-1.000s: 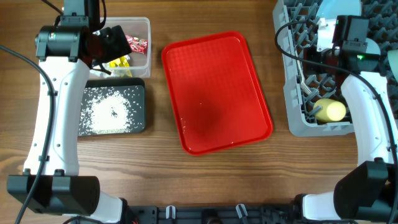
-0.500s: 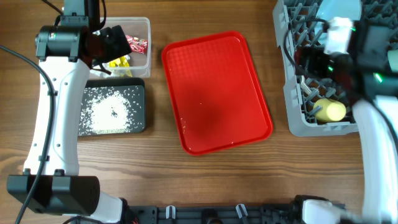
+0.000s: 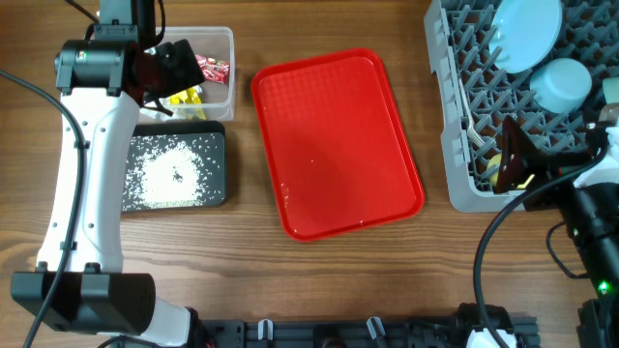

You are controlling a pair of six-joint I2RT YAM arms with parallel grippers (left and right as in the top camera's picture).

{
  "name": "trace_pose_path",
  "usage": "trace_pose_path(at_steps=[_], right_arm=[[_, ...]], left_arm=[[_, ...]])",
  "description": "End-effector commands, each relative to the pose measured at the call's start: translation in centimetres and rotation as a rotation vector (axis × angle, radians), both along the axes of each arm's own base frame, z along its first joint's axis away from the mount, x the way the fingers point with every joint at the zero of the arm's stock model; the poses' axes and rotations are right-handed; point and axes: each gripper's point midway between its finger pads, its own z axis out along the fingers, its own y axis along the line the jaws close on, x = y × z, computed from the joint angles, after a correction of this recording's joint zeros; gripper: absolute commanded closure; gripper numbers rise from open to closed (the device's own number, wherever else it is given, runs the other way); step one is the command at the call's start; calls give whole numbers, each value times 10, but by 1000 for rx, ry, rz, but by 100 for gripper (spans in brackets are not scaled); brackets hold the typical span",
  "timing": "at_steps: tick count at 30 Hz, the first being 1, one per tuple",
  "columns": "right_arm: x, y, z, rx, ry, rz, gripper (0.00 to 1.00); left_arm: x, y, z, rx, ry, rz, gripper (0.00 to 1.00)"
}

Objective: Sort waste into correct bins and load items into the dishwasher rack

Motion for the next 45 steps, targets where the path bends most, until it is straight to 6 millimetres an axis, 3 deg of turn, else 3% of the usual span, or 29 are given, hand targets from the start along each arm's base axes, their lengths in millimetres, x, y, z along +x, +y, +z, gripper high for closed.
trace_pose_path(at_steps=[1,6,10,14,22,31,32,38,45], right_arm=[[2,4,1,15,-1,21,0],[10,4,-4,6,-3,23,0],[7,11,12,71,-178,42,0],[-3,20,5,67,-324,84,0],[-13,21,-75,74,-483,91,0],[-1,22,-183,87,-388,73,0],[4,21,-205,91,-350,55,0],[10,19,-247,86,-243,37,0],[8,19,-252,87,-226,37,0]], left_arm=[[1,2,-2,5,3,16,0],[1,2,-2,5,3,16,0],[1,2,-2,5,3,16,0],[1,2,-2,5,3,16,0],[1,2,-2,5,3,16,0],[1,2,-2,5,3,16,0],[1,2,-2,5,3,16,0],[1,2,-2,5,3,16,0],[1,2,-2,5,3,16,0]])
